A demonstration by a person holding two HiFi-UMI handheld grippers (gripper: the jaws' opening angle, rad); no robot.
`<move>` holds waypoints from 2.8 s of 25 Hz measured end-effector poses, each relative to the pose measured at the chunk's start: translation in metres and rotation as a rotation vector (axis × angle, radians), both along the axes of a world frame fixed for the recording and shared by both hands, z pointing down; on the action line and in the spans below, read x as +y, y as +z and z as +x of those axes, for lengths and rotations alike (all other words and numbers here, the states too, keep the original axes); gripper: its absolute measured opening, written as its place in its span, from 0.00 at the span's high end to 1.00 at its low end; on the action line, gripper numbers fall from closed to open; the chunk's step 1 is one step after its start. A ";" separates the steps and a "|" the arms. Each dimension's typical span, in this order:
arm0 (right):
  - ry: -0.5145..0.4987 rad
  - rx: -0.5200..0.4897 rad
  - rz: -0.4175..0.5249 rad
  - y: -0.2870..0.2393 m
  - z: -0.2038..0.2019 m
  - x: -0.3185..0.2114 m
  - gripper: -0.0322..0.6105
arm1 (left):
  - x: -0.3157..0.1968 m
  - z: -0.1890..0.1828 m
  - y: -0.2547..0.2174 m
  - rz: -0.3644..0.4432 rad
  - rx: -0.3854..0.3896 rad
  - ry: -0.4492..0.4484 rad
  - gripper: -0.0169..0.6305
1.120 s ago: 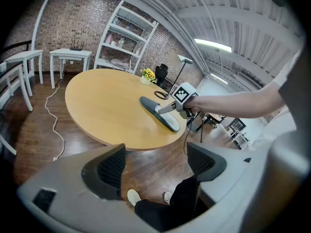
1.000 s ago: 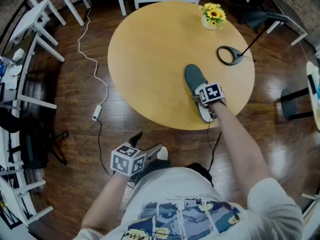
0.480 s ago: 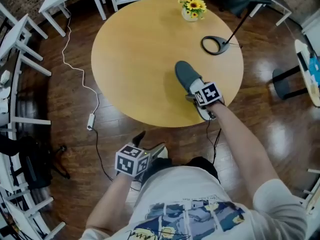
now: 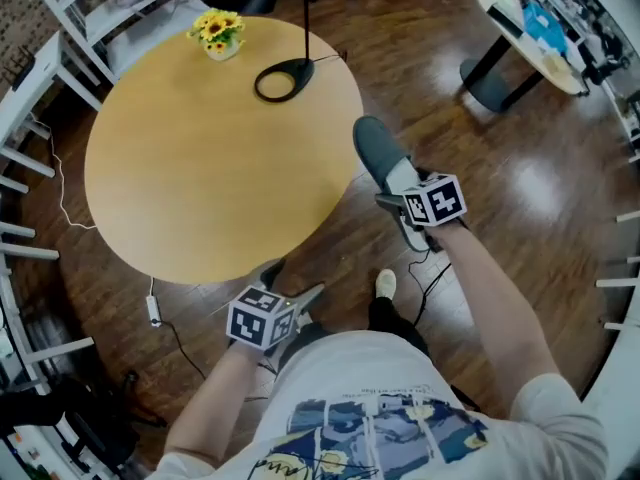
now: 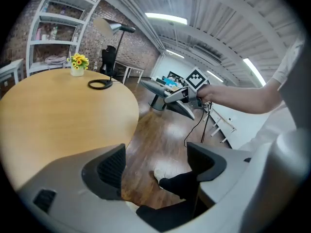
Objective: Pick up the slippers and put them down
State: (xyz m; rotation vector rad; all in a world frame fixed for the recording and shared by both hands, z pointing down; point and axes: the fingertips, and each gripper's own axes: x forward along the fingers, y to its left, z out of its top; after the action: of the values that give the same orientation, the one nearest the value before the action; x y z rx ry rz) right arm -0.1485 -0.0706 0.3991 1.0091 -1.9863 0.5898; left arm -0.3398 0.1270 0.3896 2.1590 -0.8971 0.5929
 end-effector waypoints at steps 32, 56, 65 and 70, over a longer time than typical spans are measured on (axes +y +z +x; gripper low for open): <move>0.589 0.020 -0.220 0.956 0.538 -0.116 0.06 | -0.174 0.523 0.632 -0.216 -0.062 0.226 0.40; -0.163 -0.142 0.057 -0.001 0.106 0.139 0.06 | 0.074 0.074 -0.052 0.113 -0.120 -0.452 0.40; -0.328 -0.160 0.140 -0.096 -0.089 0.337 0.05 | 0.276 -0.109 -0.088 0.168 -0.083 -0.639 0.40; -0.342 -0.119 0.114 -0.093 -0.082 0.372 0.05 | 0.306 -0.123 -0.075 0.129 -0.052 -0.701 0.40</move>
State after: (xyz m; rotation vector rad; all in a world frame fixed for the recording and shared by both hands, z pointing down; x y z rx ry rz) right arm -0.2303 0.3014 0.3060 0.6886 -2.2543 0.3585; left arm -0.4625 0.4326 0.3148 1.7630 -1.6458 0.2381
